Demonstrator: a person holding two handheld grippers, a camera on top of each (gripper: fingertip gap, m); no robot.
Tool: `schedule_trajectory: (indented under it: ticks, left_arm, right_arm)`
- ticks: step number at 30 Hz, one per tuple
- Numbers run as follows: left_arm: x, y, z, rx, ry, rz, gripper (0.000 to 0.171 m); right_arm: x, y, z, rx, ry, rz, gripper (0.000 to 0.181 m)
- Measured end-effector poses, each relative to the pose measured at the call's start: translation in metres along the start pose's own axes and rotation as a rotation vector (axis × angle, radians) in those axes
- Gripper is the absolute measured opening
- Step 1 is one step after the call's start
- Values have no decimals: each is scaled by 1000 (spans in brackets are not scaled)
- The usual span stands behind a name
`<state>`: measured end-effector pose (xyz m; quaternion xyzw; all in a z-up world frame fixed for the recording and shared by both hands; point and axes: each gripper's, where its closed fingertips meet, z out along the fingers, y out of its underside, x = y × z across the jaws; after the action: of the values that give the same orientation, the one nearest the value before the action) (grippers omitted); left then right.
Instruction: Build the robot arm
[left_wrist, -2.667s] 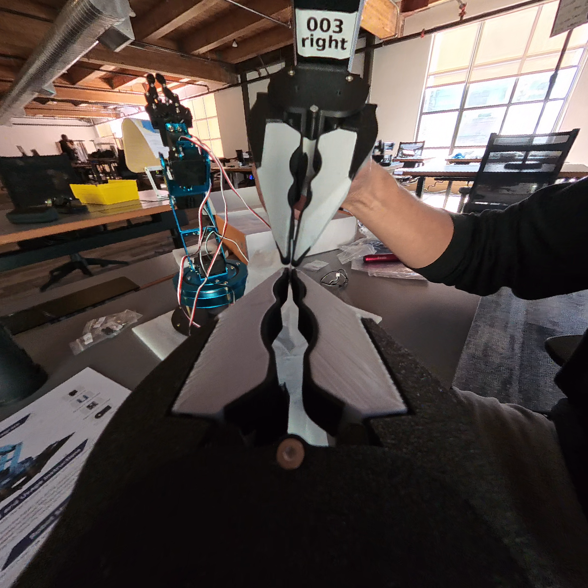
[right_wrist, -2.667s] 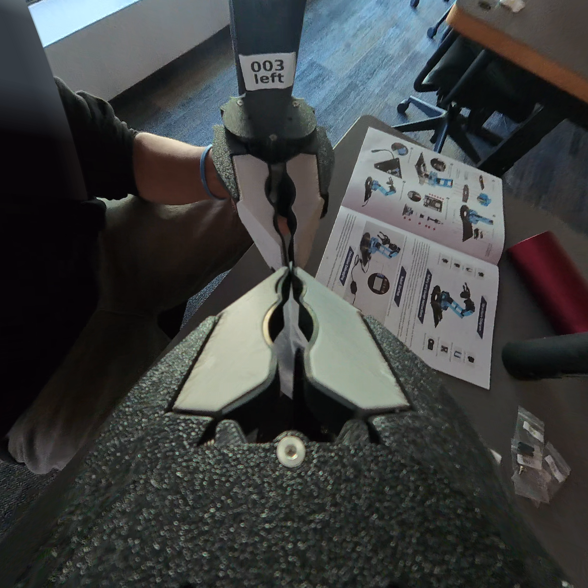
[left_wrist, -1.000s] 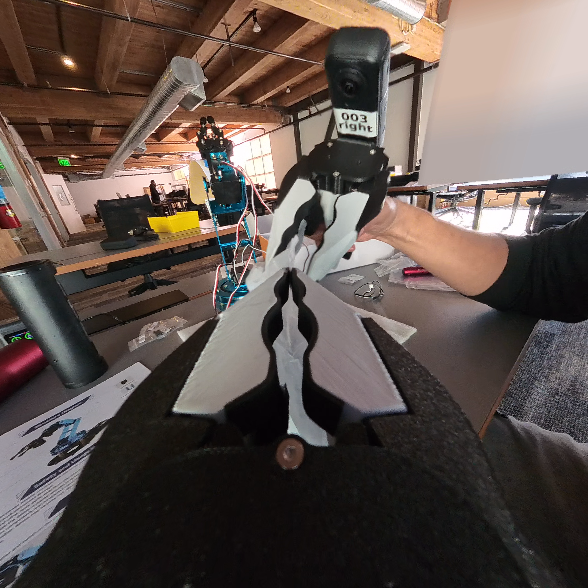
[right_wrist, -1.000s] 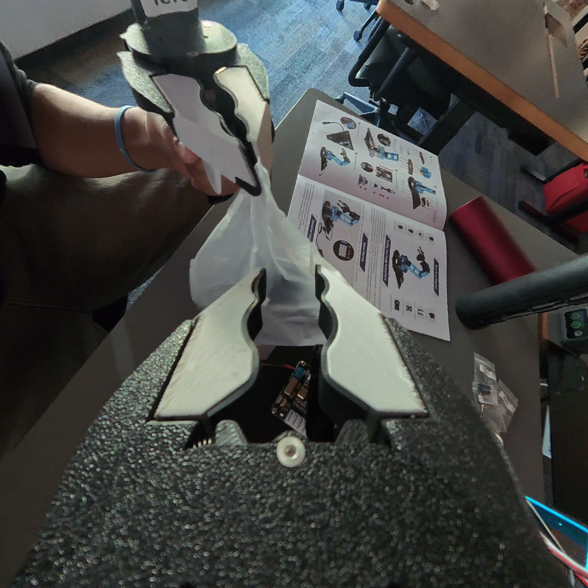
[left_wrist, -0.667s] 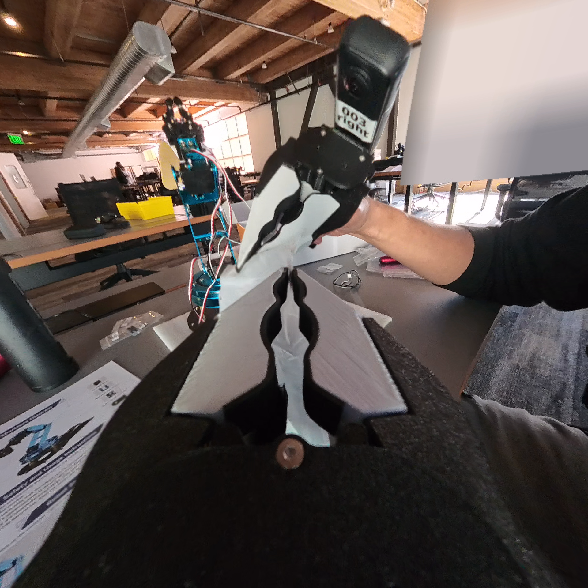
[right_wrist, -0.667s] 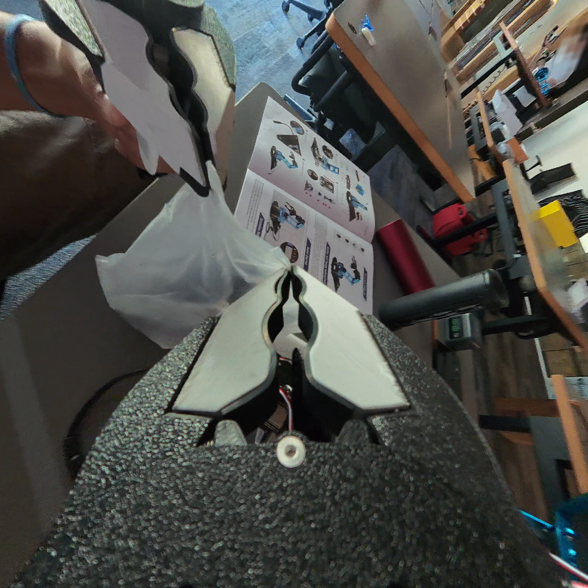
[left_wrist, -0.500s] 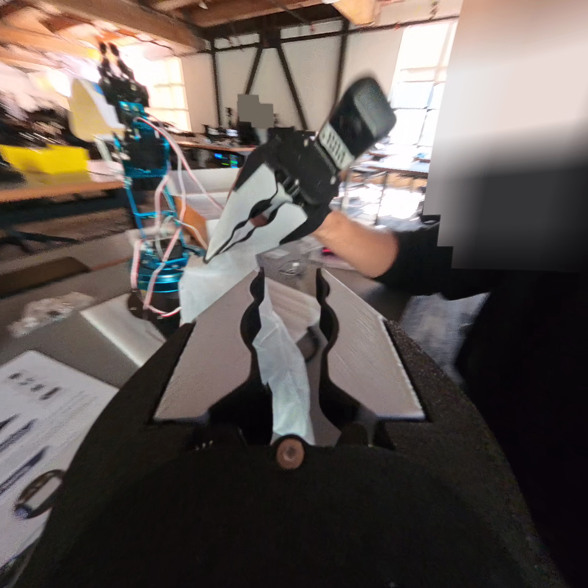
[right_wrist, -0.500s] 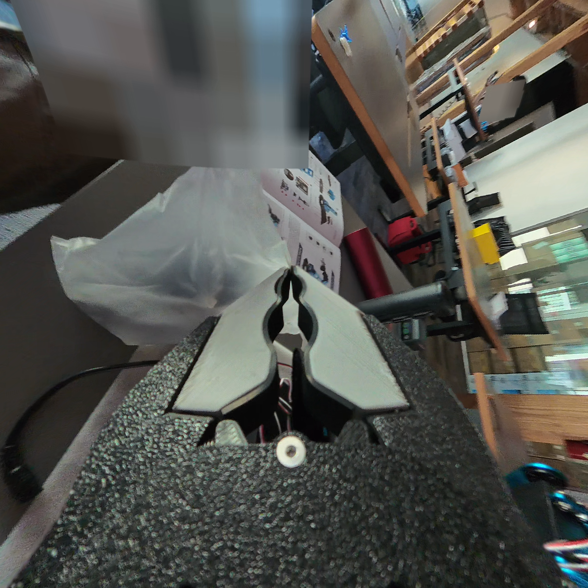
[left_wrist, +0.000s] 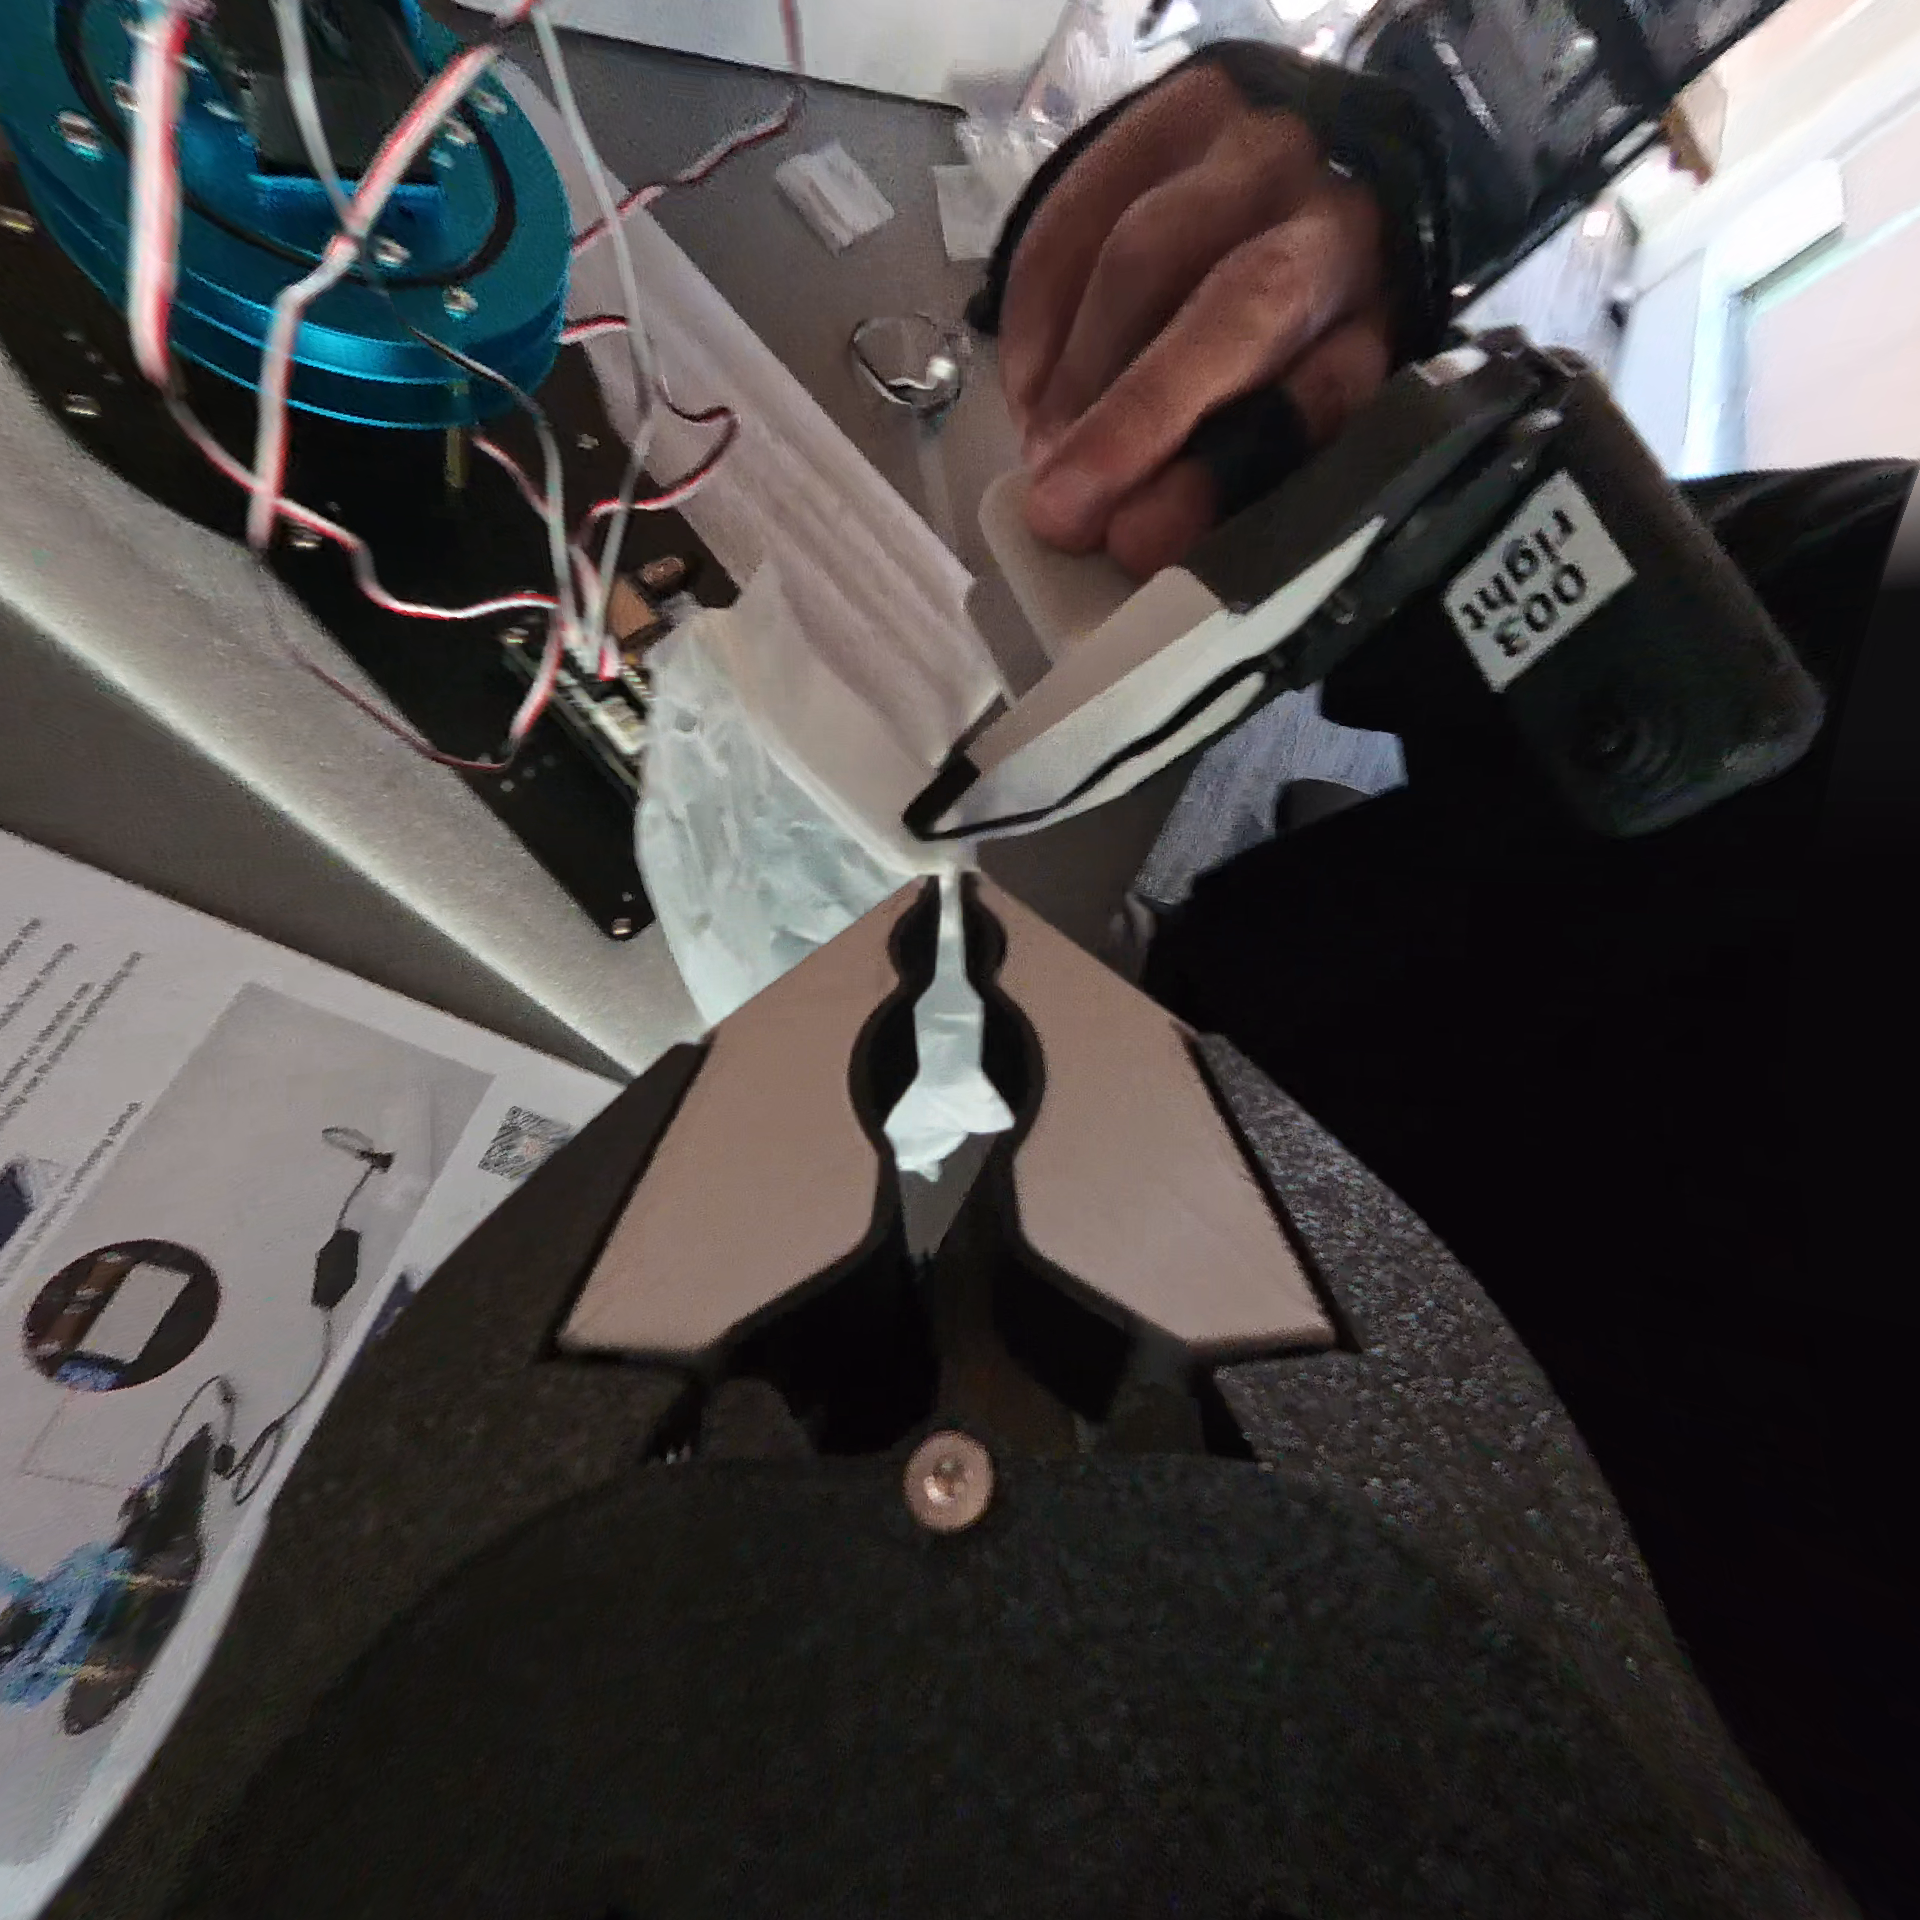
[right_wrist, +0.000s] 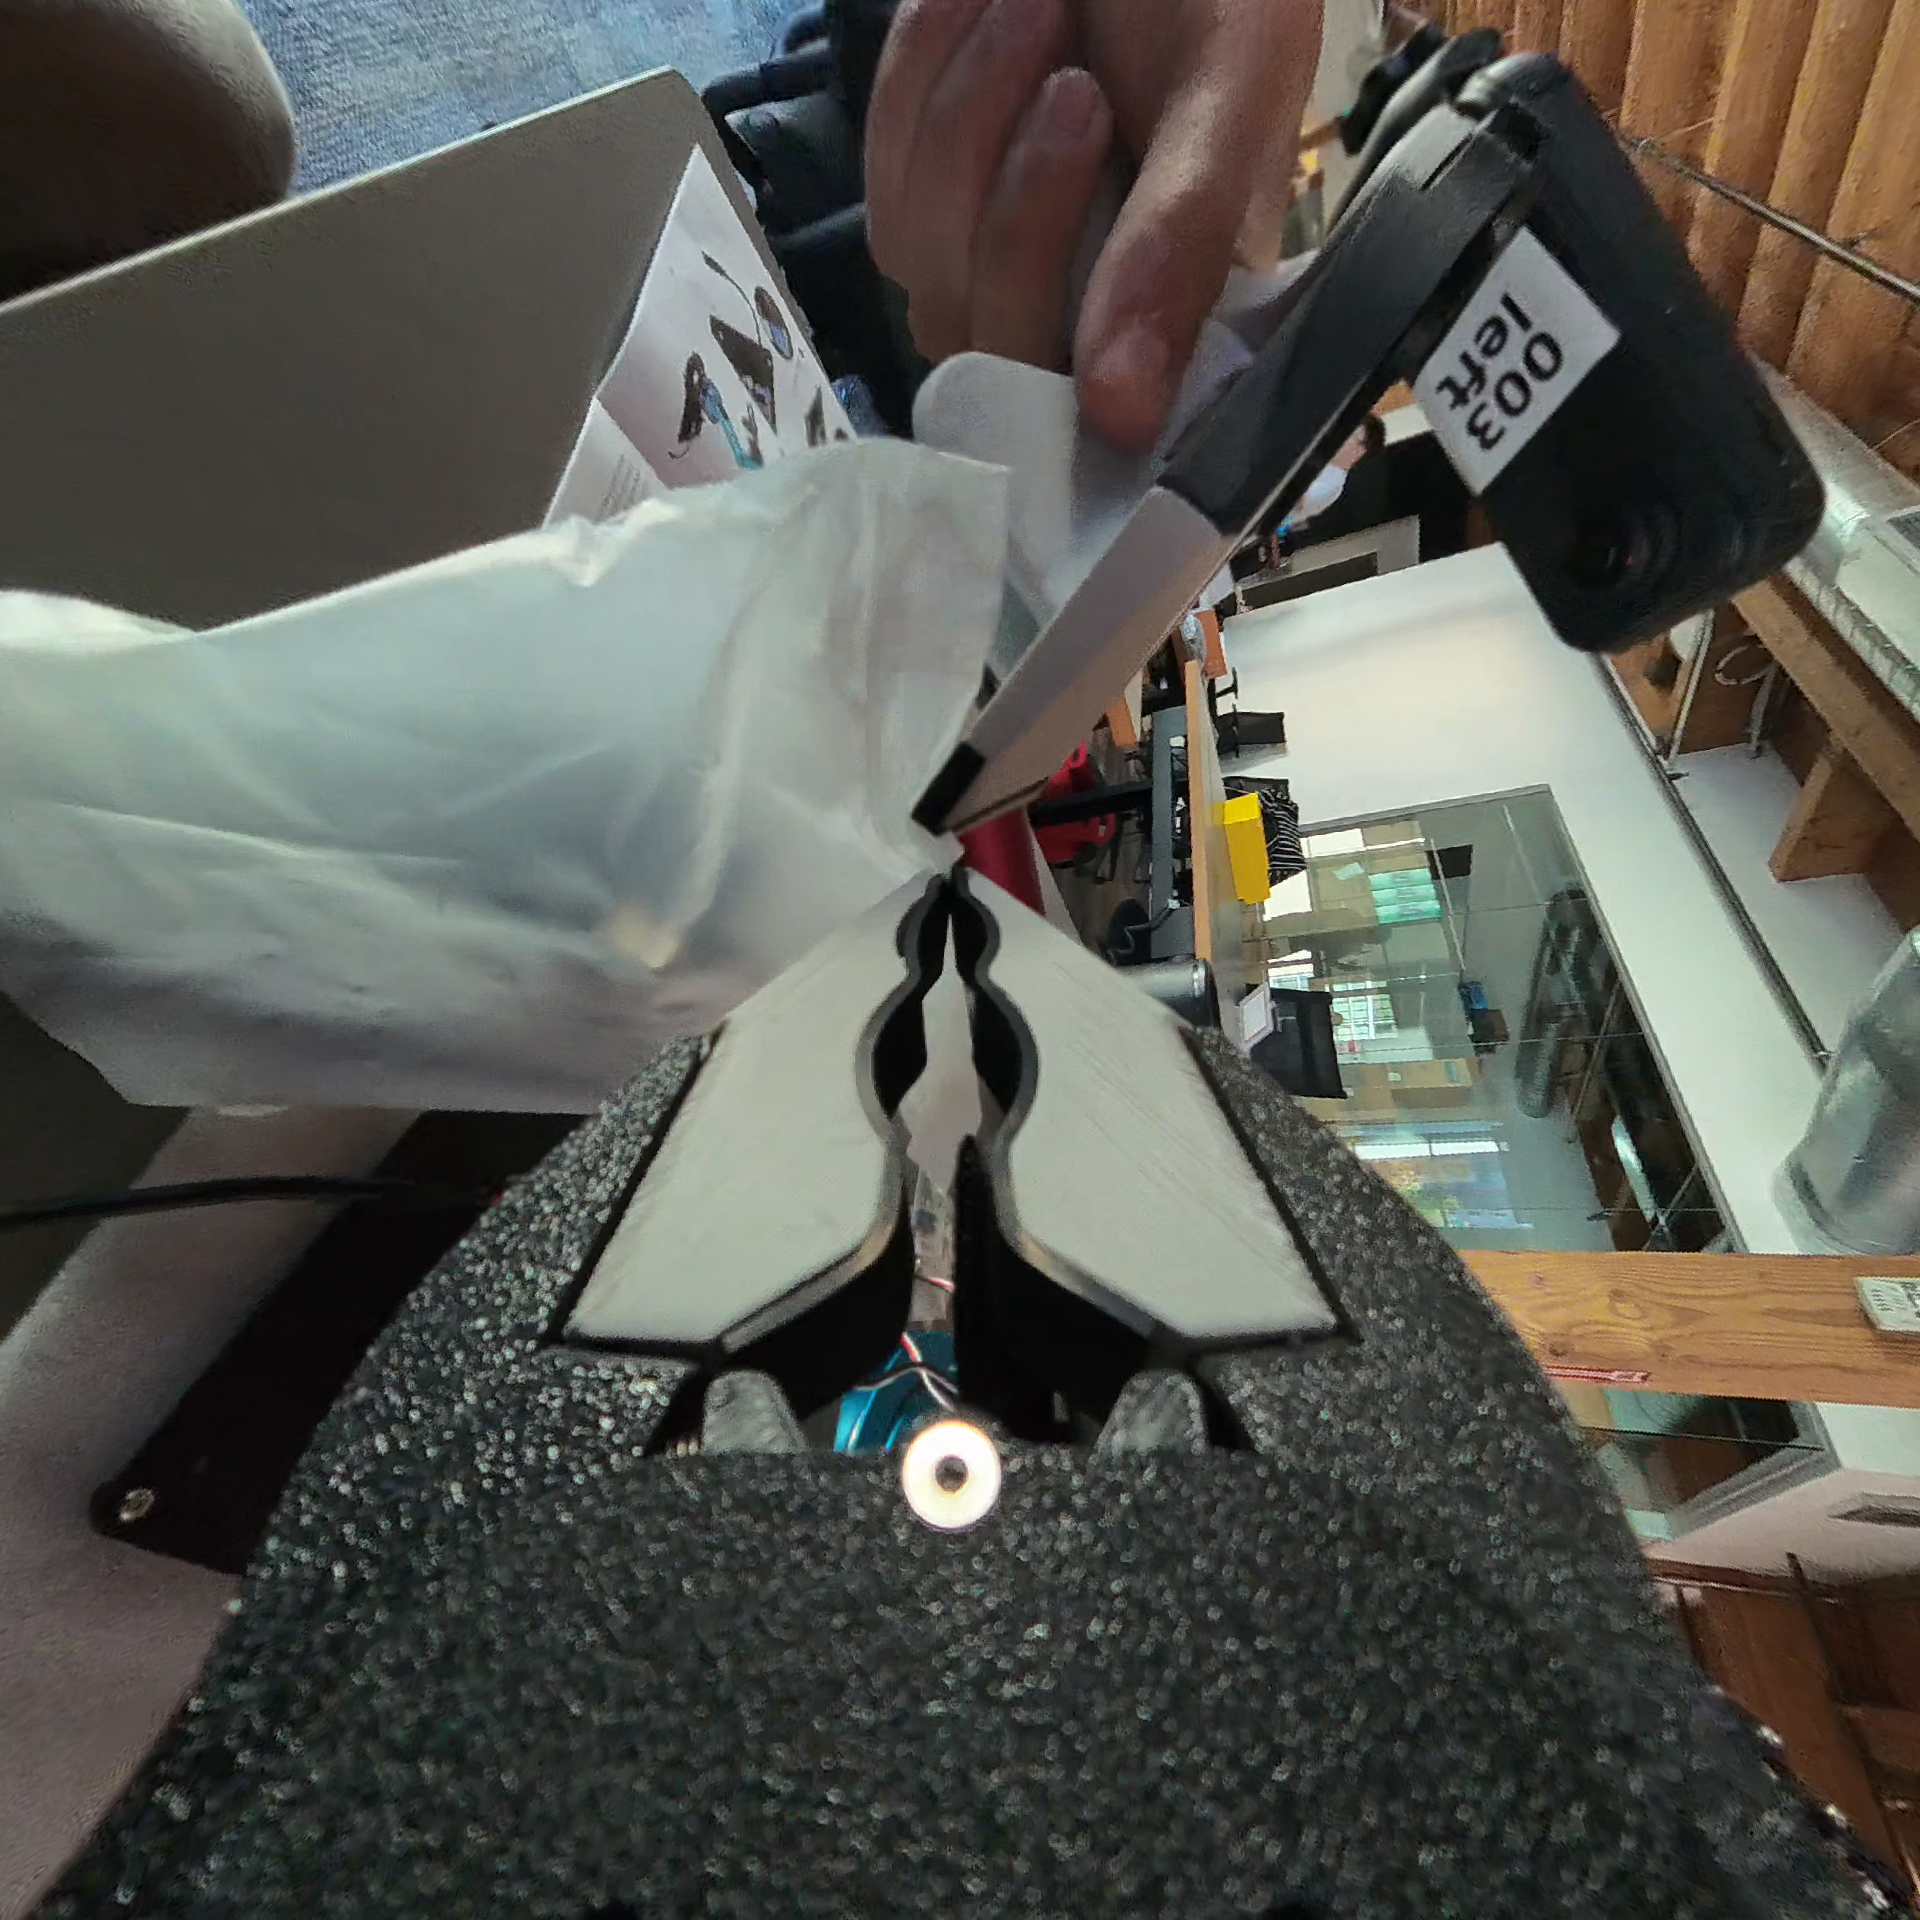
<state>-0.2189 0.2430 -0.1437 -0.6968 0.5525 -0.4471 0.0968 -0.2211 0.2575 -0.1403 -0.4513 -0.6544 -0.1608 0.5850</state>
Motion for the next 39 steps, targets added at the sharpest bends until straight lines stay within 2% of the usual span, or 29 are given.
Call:
schedule_trajectory:
  ticks: [2, 5, 8, 10, 12, 15, 17, 19, 24, 30, 34, 39]
  left_arm:
    - [2, 2, 3, -25, 34, -5, 1]
    - [1, 0, 7, -35, 9, 42, 0]
    - [5, -5, 7, 3, 9, 58, 0]
    - [8, -7, 5, 52, 56, 19, 0]
    - [8, -7, 4, 111, 104, -16, 0]
    - [7, -10, 3, 221, 188, -85, 0]
    - [8, -13, 3, 285, 220, -86, 0]
    - [10, -16, 6, 333, 245, -84, 0]
    - [19, -23, 17, 412, 306, -71, 0]
    - [16, -26, 24, 473, 319, -62, 0]
    - [7, -23, 16, 492, 321, -105, 0]
    - [0, -16, 12, 423, 268, -103, 0]
  right_arm:
    - [0, 1, -1, 9, -12, 24, 0]
    - [-1, 4, -2, 20, -10, 57, 0]
    - [2, 9, -7, 28, 31, 104, 0]
    - [5, 14, -16, 27, 35, 224, 2]
    - [10, 24, -30, 30, 17, 430, 22]
    - [-1, 34, -41, 31, -142, 933, 22]
    - [-9, 22, -40, 143, -246, 1307, 24]
    - [-15, 14, -33, 233, -333, 1598, 36]
    - [6, 7, -31, 531, -440, 1966, 33]
    - [3, 15, -31, 619, -506, 2115, 0]
    - [0, 22, -33, 629, -451, 2142, 0]
    - [-5, 16, -33, 527, -398, 2055, 0]
